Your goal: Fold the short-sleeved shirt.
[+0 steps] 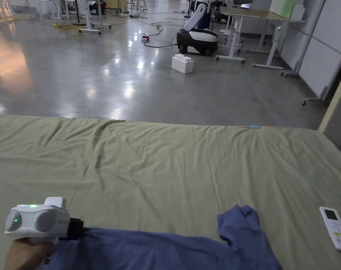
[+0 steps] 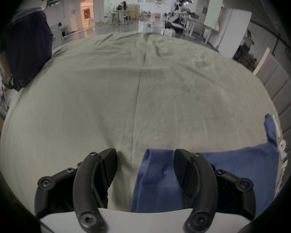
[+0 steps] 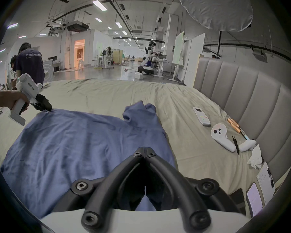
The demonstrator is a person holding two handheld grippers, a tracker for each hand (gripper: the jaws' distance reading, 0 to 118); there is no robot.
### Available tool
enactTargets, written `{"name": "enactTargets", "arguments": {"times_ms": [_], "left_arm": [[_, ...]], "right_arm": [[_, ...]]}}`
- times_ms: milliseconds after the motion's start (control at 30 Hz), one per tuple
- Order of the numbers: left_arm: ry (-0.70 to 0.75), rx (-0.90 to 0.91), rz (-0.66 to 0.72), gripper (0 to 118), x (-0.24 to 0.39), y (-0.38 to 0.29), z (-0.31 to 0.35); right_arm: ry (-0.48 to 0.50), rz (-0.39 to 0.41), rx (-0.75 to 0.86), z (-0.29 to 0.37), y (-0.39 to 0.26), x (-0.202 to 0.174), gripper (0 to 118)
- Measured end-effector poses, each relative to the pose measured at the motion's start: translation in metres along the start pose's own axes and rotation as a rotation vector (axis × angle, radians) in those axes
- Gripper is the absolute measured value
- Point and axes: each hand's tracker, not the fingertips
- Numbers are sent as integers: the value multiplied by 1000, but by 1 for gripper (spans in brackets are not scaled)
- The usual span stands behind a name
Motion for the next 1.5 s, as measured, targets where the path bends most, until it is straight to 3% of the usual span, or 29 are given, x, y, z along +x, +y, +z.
{"name": "enactTargets", "arguments": {"times_ms": [67,133,167,233,267,400,467,500,567,833,967,1067,1167,1333,1500], "left_arm": [[23,-7,-16,70,7,2,2],[9,2,-61,59,15,1,6],[-1,-1,-97,48,17,4,3],[-7,-18,-130,14,24,5,5],[0,-33,-139,8,27,5,6],[-4,-40,-161,4,17,16,-1],[-8,13,-146,4,15,17,15],[-7,27,-146,4,13,18,20],[-15,72,-134,5,8,17,38],[-1,144,-160,4,4,7,79],[15,142,-152,5,-3,3,80],[16,142,-145,4,-6,1,82],[19,141,-146,5,-2,-3,84],[18,129,-152,5,9,-9,83],[11,131,-129,4,11,-16,84]], "right_arm": [[-2,-11,-13,-4,-2,3,1],[-5,-28,-27,-8,0,4,1],[-5,-42,-35,-12,1,6,1],[-7,-72,-58,-21,6,10,1],[-6,-90,-83,-30,12,16,1],[22,-162,-166,-75,34,44,3],[38,-171,-226,-105,50,60,18],[44,-180,-242,-116,52,67,34],[65,-179,-286,-142,62,79,46],[106,-140,-430,-204,75,89,55],[159,-111,-495,-219,72,80,55],[122,-31,-489,-222,71,65,55],[94,-1,-494,-223,72,52,51],[90,108,-474,-221,71,27,10],[75,20,-426,-211,73,37,3]]}}
